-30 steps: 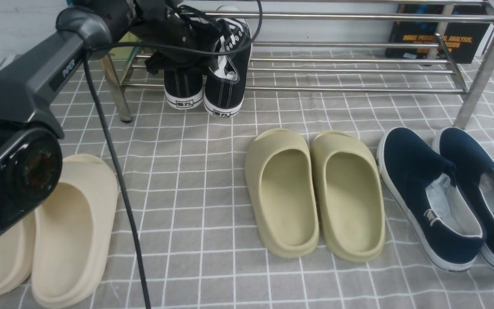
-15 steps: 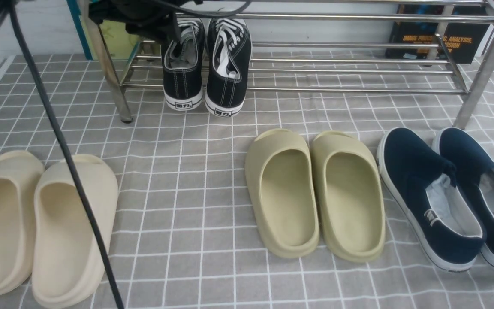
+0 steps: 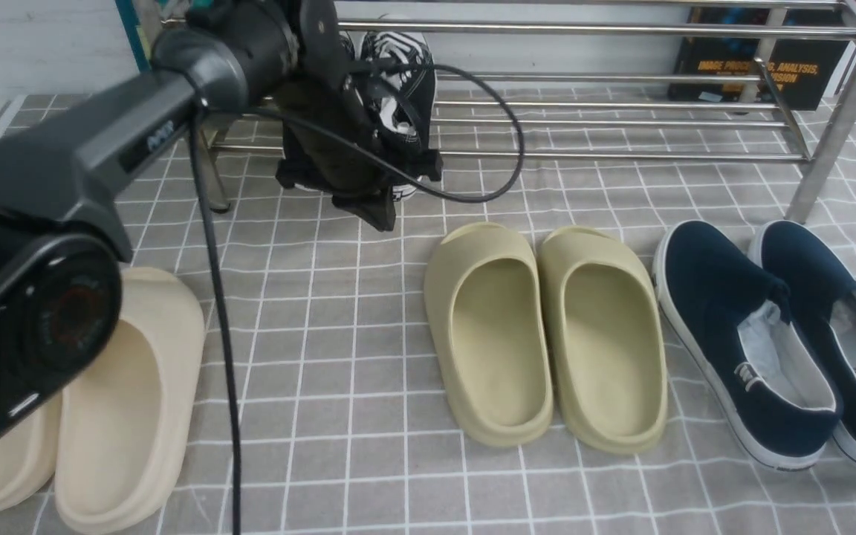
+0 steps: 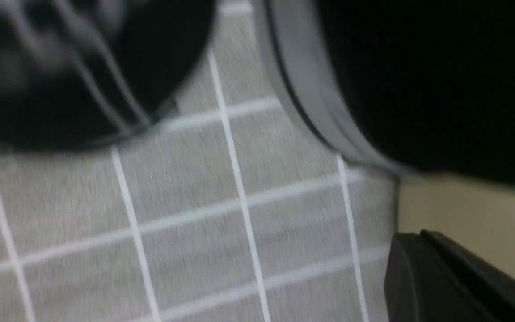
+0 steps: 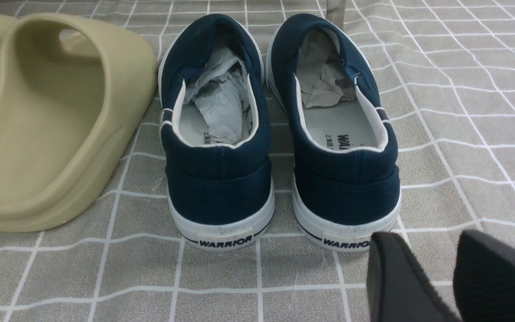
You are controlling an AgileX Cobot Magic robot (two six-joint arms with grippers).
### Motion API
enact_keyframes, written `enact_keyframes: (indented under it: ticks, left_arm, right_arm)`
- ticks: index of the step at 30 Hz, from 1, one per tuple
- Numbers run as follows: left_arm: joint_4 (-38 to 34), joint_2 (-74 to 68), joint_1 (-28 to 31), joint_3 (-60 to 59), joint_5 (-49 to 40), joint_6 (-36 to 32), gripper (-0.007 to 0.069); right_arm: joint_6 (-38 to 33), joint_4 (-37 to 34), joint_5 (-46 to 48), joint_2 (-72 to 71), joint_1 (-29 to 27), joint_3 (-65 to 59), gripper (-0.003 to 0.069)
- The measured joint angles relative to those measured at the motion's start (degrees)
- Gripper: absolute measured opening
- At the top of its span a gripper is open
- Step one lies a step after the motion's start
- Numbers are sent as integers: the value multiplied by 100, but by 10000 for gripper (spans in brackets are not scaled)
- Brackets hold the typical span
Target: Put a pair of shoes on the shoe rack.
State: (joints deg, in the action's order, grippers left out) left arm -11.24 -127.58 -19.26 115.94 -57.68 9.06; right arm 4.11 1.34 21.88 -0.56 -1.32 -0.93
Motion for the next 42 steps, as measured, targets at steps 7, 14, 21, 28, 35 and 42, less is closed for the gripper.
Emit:
enact_keyframes:
  ticks: [7, 14, 21, 28, 35, 42]
  left_arm:
    - [54, -13, -1, 14, 709, 466, -13]
    - [295, -13, 4, 80, 1074, 716, -13]
    - [340, 45, 4, 96, 742, 775, -13]
    - [795, 1370, 4, 96, -428, 492, -13]
    - [1448, 3365, 4, -189, -1196, 472, -13]
    - [1624, 5418, 4, -1778, -1108, 693, -13]
  right_arm:
    - [0, 0, 0, 0, 0, 0, 239]
    - [-5, 0, 0, 0, 0, 0, 239]
    - [5, 0, 0, 0, 0, 0, 239]
    - [5, 0, 0, 0, 0, 0, 239]
    - [5, 0, 0, 0, 0, 0, 239]
    - [5, 0, 0, 0, 0, 0, 239]
